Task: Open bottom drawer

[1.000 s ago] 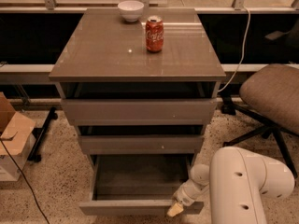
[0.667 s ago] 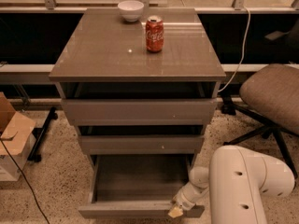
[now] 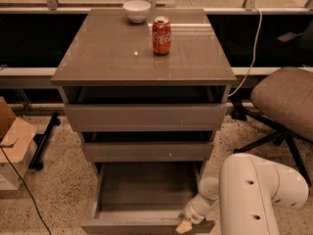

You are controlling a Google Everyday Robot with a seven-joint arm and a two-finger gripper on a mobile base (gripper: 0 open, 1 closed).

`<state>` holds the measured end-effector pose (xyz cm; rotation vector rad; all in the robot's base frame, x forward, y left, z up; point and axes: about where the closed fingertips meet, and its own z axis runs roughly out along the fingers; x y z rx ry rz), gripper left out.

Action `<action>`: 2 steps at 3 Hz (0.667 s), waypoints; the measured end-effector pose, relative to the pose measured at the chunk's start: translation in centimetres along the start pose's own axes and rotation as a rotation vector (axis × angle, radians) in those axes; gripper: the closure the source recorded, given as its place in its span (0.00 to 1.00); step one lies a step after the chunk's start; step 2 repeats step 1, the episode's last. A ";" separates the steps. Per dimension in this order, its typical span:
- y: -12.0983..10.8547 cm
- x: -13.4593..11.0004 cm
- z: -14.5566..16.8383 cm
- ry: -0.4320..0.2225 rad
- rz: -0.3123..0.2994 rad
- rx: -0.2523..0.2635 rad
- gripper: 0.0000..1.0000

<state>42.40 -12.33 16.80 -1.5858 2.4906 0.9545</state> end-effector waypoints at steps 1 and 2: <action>0.0 0.0 0.0 0.000 0.000 0.000 0.16; 0.0 0.0 0.0 0.000 0.000 0.000 0.16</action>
Offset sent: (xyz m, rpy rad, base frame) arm 0.0000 0.0000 0.0000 0.0000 0.0000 0.0000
